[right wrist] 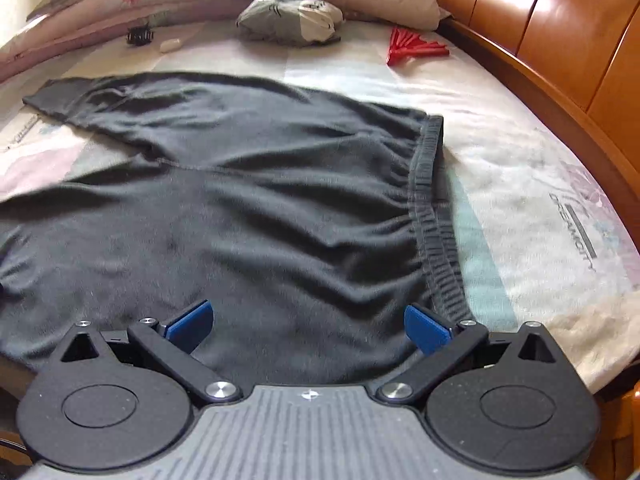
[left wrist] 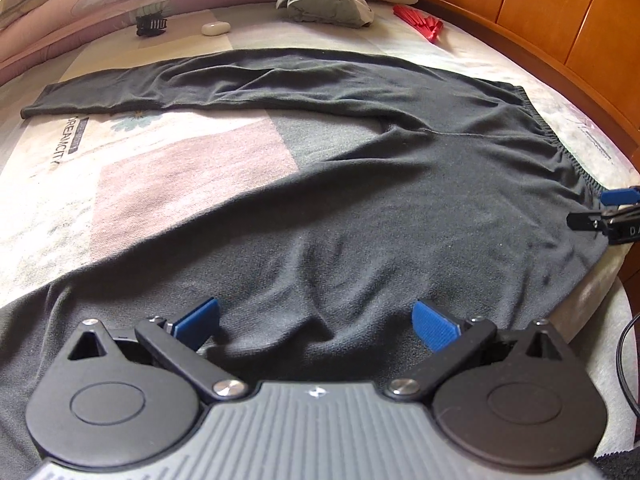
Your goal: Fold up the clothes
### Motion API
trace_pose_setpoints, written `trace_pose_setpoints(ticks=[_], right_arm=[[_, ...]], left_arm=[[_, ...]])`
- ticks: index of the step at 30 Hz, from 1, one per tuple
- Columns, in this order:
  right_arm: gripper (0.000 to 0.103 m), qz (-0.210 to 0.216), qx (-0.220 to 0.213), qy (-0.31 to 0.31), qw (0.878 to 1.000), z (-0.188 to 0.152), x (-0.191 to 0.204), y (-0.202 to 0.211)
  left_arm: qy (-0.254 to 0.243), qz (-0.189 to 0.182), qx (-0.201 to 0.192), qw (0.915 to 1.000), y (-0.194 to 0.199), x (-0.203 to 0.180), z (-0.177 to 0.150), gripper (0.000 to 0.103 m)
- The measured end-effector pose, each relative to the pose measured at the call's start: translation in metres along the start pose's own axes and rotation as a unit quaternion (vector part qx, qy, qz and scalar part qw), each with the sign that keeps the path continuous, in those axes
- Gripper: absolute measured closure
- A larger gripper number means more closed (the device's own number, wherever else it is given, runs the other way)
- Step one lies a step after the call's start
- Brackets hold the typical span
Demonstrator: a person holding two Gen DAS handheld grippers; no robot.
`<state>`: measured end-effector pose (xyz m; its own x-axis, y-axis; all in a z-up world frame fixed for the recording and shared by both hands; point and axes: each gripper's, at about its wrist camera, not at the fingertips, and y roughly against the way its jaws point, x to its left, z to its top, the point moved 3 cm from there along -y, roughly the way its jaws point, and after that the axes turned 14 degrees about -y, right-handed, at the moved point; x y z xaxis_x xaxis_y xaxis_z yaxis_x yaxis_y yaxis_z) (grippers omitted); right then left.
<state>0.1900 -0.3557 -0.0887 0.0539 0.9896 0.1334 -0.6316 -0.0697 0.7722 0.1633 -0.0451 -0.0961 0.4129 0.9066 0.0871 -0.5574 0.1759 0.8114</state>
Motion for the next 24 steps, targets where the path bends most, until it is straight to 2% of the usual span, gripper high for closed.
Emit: trace_pose_setpoints(ticks=[5,9,13,16,18,20,24], right_arm=[[0.0,0.069,-0.04,0.005,0.997,0.054,0.015,-0.018],[0.0,0.095,-0.049,0.005,0.994,0.092,0.023,-0.053],[0.0,0.105,-0.018,-0.026,0.994,0.104,0.011,-0.092],[0.0,0.089,0.005,-0.041,0.995,0.096,-0.009,-0.11],[0.0,0.097,-0.01,-0.038,0.995,0.084,-0.024,-0.101],[0.0,0.089,-0.003,-0.046,0.995,0.08,-0.034,-0.093],[0.0,0.094,-0.004,-0.062,0.994,0.087,-0.037,-0.079]], left_arm=[[-0.003,0.006,-0.007,1.0,0.006,0.0,0.004,0.001],[0.005,0.01,-0.011,0.9999,0.011,0.005,0.006,0.001],[0.012,0.018,-0.008,0.9997,0.01,0.01,0.006,0.001],[0.017,0.019,-0.002,0.9997,0.007,0.013,0.005,0.001],[0.017,0.02,0.003,0.9996,0.003,0.014,0.005,0.001],[0.018,0.019,0.006,0.9996,0.0,0.015,0.005,0.001],[0.017,0.016,0.002,0.9997,-0.002,0.014,0.01,0.001]])
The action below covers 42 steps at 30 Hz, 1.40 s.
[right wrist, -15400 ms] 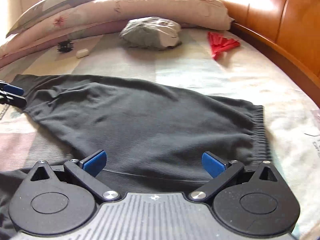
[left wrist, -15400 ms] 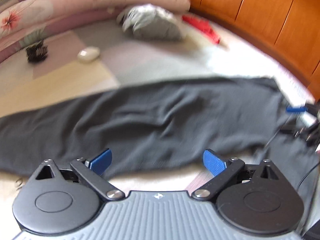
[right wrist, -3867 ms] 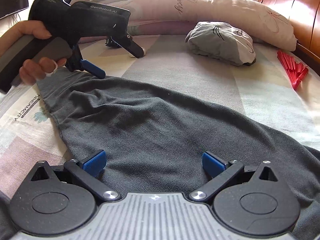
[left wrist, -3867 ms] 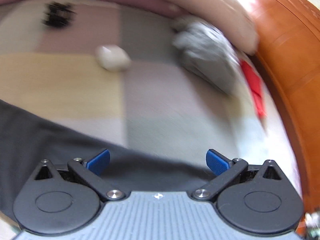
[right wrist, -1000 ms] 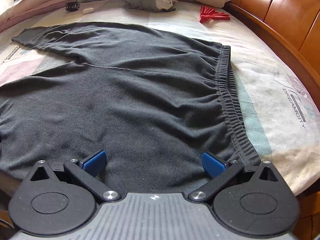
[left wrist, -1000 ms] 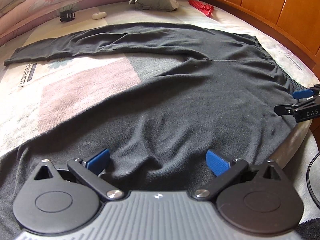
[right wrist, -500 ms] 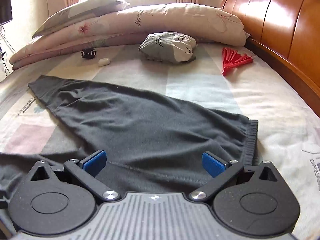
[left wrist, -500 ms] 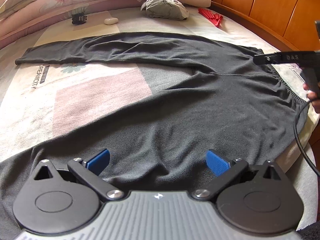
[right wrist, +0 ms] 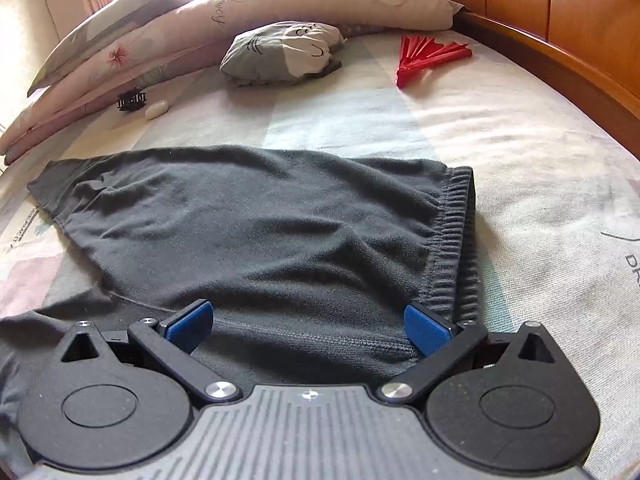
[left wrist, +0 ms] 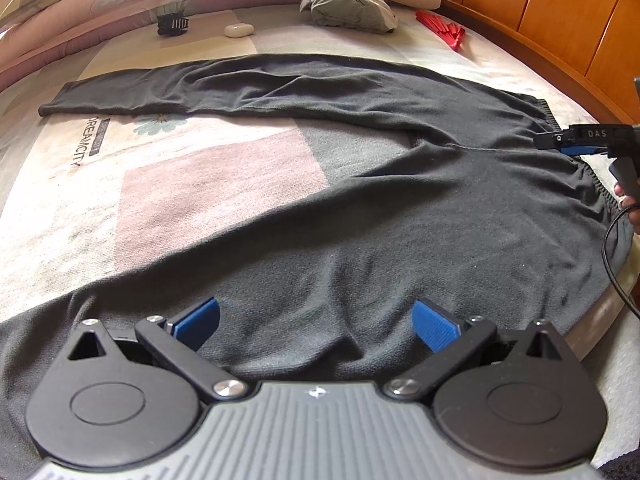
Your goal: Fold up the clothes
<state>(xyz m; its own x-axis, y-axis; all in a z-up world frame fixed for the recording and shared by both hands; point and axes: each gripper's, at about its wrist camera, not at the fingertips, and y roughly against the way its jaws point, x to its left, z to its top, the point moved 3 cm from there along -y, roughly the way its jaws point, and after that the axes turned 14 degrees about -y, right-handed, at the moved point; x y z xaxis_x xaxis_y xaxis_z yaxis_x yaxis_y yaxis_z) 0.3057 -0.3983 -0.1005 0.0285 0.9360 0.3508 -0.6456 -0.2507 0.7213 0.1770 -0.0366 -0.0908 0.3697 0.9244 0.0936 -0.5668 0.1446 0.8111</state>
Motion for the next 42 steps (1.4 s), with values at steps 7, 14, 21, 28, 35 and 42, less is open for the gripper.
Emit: trace_pose_setpoints(ticks=[7,14,21,28,35,42], right_arm=[[0.0,0.011,0.008,0.011,1.0,0.016,0.027,-0.024],[0.0,-0.048,-0.012,0.1,0.994,-0.024,0.049,0.008],[0.0,0.004,0.039,0.175,0.984,-0.091,0.082,0.022],[0.0,-0.002,0.022,0.147,0.989,-0.111,0.074,0.022],[0.0,-0.002,-0.004,0.142,0.99,-0.117,0.073,0.023],[0.0,0.062,-0.021,0.086,0.994,-0.082,0.057,0.053]], left_arm=[[-0.02,0.002,-0.009,0.9998,0.007,-0.008,0.007,0.001],[-0.011,0.04,-0.012,0.9991,0.023,0.018,-0.003,0.001],[-0.009,0.013,-0.002,0.9999,0.019,0.01,-0.016,0.001],[-0.013,-0.009,0.025,0.9995,0.006,-0.003,-0.033,0.001],[0.014,-0.017,0.01,0.9997,0.019,0.008,-0.038,0.001],[-0.02,-0.022,-0.048,0.9984,0.03,-0.001,-0.022,0.001]])
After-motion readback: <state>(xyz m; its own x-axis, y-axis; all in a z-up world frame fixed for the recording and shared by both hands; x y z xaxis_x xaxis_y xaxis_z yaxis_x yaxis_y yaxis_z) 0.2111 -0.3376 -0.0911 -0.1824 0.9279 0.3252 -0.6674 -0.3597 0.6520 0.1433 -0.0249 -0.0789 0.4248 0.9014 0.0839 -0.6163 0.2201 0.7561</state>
